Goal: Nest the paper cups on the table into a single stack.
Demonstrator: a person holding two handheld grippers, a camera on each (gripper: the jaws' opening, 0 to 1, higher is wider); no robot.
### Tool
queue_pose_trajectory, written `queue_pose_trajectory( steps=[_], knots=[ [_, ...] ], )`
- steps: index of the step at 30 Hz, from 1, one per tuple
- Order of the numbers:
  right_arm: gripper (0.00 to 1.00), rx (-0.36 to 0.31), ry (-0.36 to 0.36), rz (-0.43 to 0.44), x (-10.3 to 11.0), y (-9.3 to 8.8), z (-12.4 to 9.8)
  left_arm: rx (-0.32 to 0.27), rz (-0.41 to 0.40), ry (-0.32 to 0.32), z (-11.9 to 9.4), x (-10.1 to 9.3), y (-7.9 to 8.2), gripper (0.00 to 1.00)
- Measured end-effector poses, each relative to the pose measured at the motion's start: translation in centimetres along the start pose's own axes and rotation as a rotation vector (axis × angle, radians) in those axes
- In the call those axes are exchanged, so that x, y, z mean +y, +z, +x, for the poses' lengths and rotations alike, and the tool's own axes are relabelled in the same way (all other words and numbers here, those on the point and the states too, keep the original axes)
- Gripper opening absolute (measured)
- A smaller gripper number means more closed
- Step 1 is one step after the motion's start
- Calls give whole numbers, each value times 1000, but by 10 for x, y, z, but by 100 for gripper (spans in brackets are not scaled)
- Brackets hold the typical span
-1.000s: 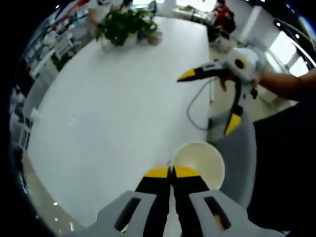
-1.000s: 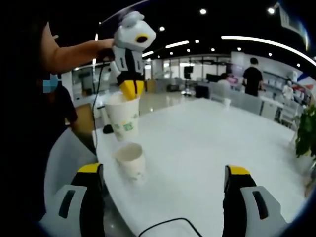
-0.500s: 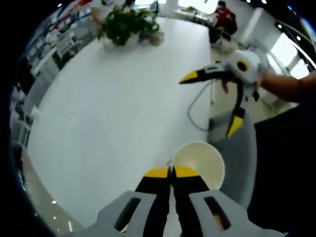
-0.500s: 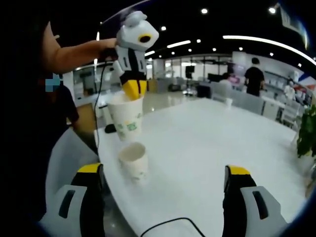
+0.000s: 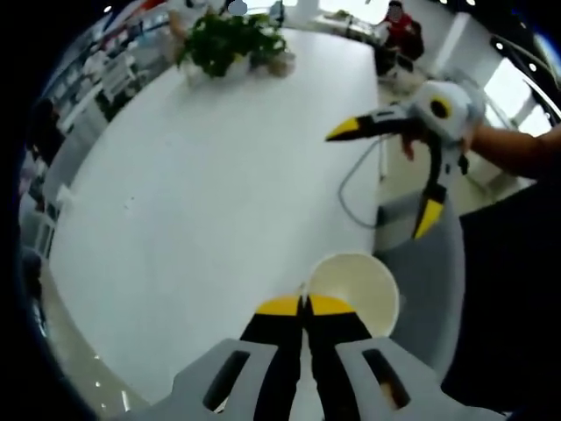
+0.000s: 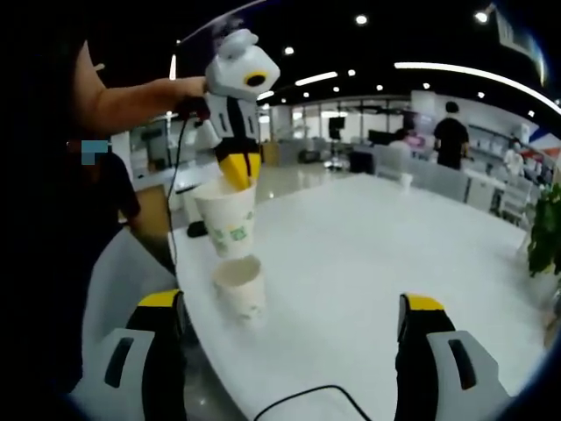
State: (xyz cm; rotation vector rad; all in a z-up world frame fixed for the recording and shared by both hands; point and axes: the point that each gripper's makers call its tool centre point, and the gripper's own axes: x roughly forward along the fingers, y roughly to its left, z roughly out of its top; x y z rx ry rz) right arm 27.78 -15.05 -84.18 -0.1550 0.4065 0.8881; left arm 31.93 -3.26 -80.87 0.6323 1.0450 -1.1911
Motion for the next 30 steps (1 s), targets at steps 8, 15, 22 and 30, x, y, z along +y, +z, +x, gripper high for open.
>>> queue_pose_trajectory(
  steps=[8,15,22,30],
  knots=[
    [100,7,2,3,4,-5,-2,-10,-17,-6,11,-2,-5,0],
    [100,11,6,4,8,-7,-2,-18,-29,-2,17,-4,-8,0],
    [100,11,7,6,11,-9,-1,-17,-33,-5,23,-6,-13,0],
    [100,12,8,12,14,-12,-5,-13,-40,12,32,-8,-16,0]
  ],
)
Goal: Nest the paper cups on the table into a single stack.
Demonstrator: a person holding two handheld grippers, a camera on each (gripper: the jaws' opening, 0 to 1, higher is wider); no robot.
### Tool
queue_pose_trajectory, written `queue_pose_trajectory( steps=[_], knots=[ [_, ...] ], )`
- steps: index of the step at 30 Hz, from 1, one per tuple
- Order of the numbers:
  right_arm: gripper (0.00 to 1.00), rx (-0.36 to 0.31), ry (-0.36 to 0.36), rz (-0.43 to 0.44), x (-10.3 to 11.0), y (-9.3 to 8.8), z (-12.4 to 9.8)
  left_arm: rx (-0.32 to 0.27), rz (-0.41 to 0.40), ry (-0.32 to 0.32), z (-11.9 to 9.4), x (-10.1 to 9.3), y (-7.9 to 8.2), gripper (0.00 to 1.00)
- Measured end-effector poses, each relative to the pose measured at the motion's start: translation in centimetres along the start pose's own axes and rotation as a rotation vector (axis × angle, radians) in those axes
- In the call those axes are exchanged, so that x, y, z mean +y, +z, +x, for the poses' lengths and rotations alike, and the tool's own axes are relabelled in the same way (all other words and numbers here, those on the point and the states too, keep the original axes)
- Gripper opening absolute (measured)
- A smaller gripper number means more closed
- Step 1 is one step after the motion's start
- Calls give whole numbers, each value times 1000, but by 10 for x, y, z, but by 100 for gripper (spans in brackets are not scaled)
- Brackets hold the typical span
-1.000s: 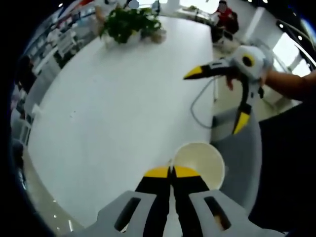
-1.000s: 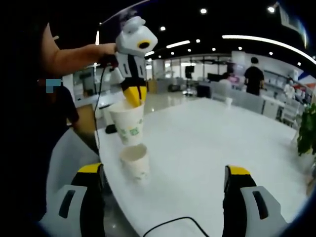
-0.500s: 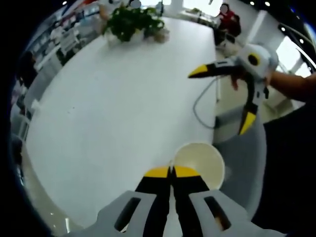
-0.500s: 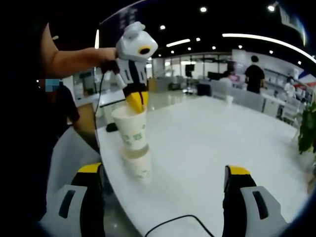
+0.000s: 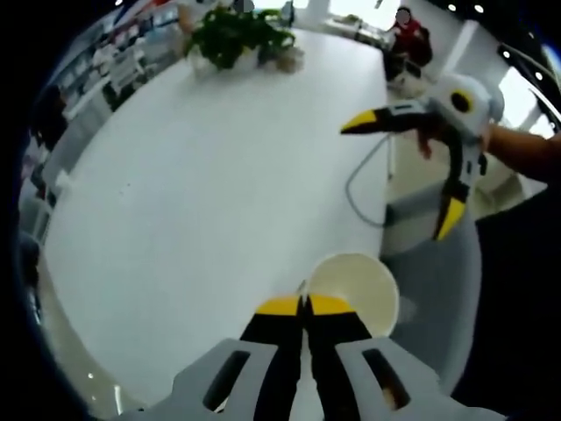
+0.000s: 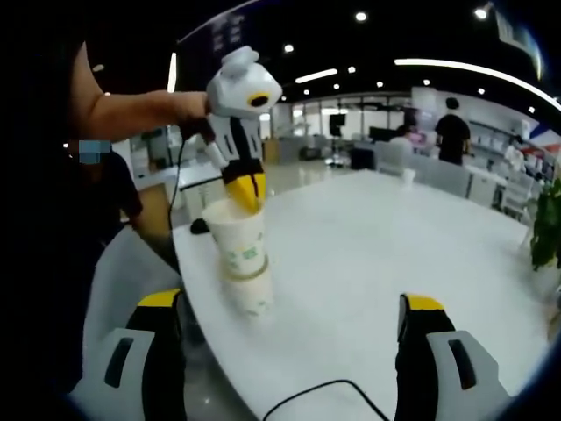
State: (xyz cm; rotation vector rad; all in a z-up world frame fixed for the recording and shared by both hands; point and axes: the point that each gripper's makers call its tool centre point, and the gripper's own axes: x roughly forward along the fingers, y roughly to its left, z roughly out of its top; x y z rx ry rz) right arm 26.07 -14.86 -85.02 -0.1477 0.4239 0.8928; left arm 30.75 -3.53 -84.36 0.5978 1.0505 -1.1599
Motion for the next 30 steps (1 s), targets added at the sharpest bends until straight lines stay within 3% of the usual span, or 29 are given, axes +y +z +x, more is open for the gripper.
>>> queue_pose_trajectory(
  steps=[30],
  knots=[
    [100,-5,-4,13,9,-6,-7,14,-25,9,40,-11,-23,0]
  ],
)
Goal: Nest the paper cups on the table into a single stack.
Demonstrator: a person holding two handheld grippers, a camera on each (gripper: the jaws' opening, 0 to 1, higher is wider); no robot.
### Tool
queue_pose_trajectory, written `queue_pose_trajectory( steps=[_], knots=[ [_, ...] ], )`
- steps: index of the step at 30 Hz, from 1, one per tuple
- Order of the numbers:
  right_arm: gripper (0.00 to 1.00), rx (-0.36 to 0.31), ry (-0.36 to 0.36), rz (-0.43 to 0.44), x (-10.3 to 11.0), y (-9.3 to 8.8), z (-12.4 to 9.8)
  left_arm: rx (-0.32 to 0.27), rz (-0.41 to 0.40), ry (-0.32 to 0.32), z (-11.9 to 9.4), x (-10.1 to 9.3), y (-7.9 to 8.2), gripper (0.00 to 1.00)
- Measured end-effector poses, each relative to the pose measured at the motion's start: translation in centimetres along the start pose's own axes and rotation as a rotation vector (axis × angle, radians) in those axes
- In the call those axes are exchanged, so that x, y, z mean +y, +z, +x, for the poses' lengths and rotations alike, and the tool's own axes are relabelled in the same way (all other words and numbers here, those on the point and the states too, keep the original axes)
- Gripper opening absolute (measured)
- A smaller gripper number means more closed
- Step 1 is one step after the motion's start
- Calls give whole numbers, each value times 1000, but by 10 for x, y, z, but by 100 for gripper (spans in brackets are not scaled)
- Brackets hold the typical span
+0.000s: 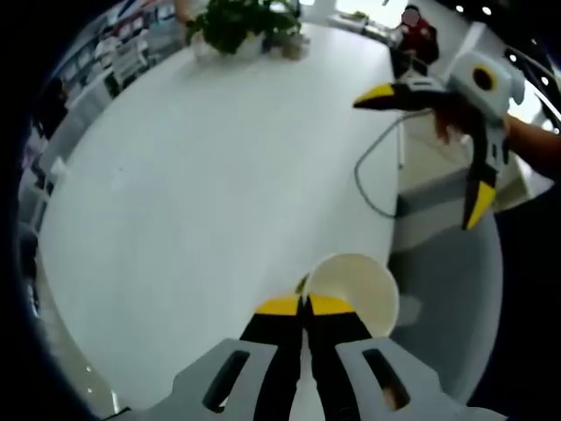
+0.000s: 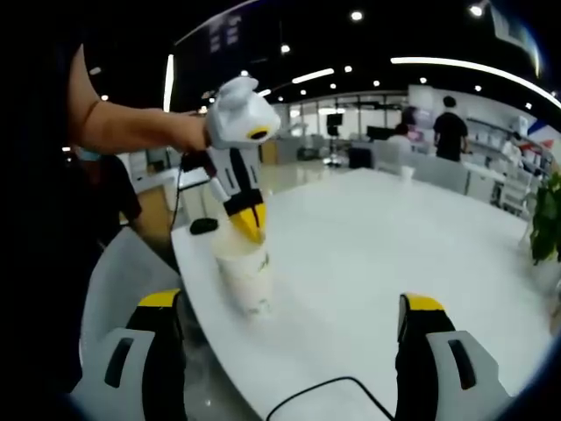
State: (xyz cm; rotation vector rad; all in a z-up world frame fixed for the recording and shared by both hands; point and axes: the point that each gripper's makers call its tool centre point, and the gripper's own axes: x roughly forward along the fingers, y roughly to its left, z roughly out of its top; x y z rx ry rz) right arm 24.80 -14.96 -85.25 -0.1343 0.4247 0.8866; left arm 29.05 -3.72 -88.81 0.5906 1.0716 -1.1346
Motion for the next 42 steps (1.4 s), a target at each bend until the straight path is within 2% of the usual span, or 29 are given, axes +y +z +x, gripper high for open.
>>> queue_pose_trajectory(
  steps=[8,19,34,37,39,42],
  knots=[
    [100,4,7,-4,5,-3,-2,-6,24,24,9,-3,-5,0],
    [100,5,9,-6,6,-2,-4,-6,28,15,16,-7,-7,0],
    [100,5,15,-3,3,-1,-8,-53,43,-5,18,-10,3,1],
    [100,5,15,-3,3,-1,-9,-71,19,-34,18,-12,6,4],
    [100,6,16,-3,2,-2,-10,-63,-6,-34,17,-11,5,7],
    [100,6,15,-2,1,-2,-11,-74,-1,-17,16,-7,9,18]
  ],
)
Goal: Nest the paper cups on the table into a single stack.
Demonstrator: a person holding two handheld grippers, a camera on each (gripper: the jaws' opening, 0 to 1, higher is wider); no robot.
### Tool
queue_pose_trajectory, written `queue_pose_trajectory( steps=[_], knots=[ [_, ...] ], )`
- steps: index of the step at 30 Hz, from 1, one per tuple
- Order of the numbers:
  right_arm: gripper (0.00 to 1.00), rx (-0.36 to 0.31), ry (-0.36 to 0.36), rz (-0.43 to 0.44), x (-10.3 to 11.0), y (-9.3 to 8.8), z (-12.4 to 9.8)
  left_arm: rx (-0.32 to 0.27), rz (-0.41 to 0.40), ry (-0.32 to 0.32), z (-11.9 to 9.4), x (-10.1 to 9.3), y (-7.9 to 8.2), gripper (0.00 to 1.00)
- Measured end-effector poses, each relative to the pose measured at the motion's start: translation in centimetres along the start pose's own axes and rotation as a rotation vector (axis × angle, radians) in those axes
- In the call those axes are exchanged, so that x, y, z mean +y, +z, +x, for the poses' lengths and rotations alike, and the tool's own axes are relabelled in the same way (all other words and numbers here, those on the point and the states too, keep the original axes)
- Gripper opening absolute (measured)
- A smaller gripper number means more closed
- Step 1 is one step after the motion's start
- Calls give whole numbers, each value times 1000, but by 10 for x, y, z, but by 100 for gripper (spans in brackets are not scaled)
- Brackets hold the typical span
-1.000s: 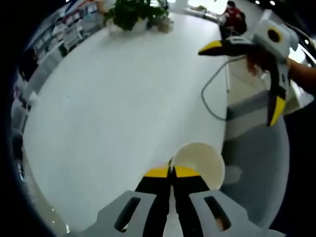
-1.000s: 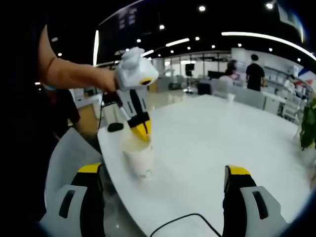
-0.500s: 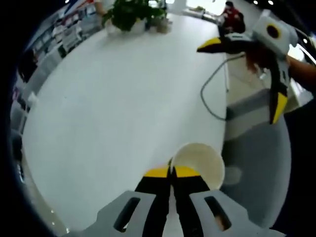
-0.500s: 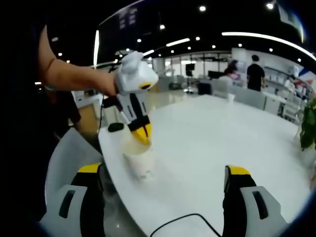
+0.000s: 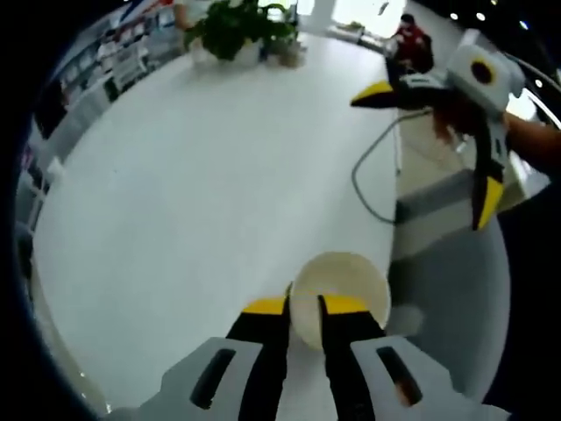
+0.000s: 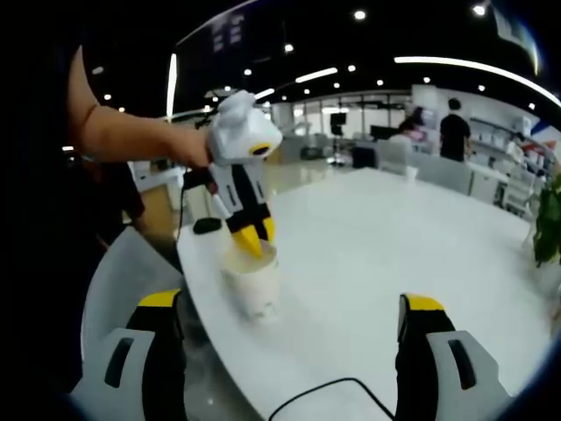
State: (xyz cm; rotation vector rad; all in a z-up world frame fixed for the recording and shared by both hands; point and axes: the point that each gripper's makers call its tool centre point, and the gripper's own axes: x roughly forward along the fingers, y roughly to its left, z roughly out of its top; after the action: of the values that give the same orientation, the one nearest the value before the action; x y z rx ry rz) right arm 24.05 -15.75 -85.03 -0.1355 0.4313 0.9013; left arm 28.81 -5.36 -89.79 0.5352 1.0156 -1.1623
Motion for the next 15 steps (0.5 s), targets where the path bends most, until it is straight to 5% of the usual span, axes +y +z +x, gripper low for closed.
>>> queue_pose_trajectory(
  steps=[7,15],
  knots=[
    [100,0,-5,3,-4,-1,-2,-19,5,-19,-4,-3,4,34],
    [100,-10,-4,-9,-7,6,1,-174,49,36,-22,8,19,67]
  ],
)
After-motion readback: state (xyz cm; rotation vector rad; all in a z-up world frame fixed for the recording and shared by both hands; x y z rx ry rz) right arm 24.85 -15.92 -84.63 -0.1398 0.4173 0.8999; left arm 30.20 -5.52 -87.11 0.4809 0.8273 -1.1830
